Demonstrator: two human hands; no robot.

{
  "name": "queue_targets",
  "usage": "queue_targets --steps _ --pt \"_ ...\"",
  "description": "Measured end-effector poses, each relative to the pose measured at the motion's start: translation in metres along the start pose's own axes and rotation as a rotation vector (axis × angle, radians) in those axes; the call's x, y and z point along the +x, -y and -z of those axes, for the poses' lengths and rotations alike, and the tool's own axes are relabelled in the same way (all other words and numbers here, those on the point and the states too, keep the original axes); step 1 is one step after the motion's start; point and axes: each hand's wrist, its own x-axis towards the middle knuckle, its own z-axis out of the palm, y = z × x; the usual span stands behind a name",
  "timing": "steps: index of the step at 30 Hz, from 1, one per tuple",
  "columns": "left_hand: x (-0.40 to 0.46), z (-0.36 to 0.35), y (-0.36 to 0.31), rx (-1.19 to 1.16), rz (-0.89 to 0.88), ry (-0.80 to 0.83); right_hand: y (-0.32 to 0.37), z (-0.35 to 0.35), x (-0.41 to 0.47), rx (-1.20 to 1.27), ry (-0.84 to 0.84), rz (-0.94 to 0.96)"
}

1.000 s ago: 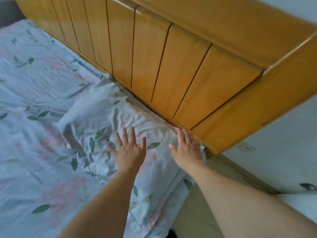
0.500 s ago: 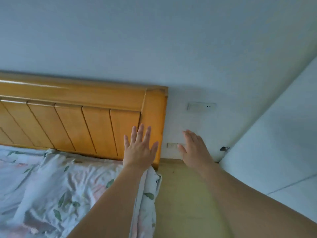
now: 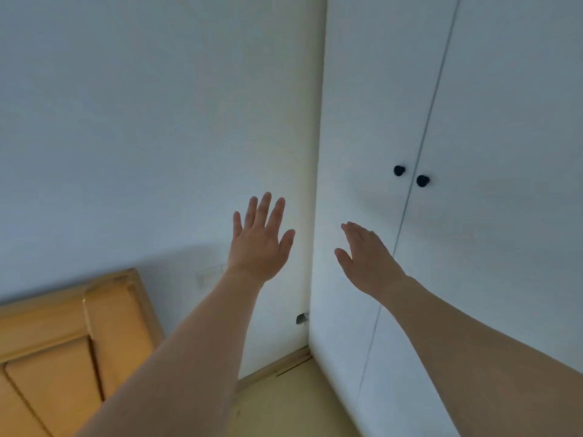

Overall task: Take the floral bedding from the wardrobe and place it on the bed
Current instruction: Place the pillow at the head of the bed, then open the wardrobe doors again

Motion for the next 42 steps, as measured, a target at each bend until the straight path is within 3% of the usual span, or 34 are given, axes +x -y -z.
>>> queue_targets --steps 5,8,16,26,34,38,42 --pt "0.061 0.026 -0.084 -0.21 -0.111 -0.103 -0.053 0.052 0.014 0.14 -0.103 -0.102" --pt "0.094 0.041 -0.115 -0.224 -0.25 -0.104 -0.07 0.065 0.021 0.285 -0.074 -0.197" --pt "0.175 0.022 -0.155 -0.201 -0.413 0.184 -0.113 0.073 0.063 0.636 0.015 -0.446" --pt "0.228 -0.022 -0.18 -0.241 -0.453 0.408 -0.139 0.056 0.114 0.588 0.013 -0.574" --pt "0.231 -0.03 -0.178 -0.278 -0.442 0.391 -0.144 0.034 0.113 0.522 -0.108 -0.596" --pt "0.223 -0.028 -0.173 -0.275 -0.426 0.314 -0.136 0.024 0.11 0.527 -0.201 -0.567" --pt "0.21 -0.035 -0.147 -0.369 -0.369 0.227 -0.121 0.024 0.113 0.554 -0.18 -0.503"
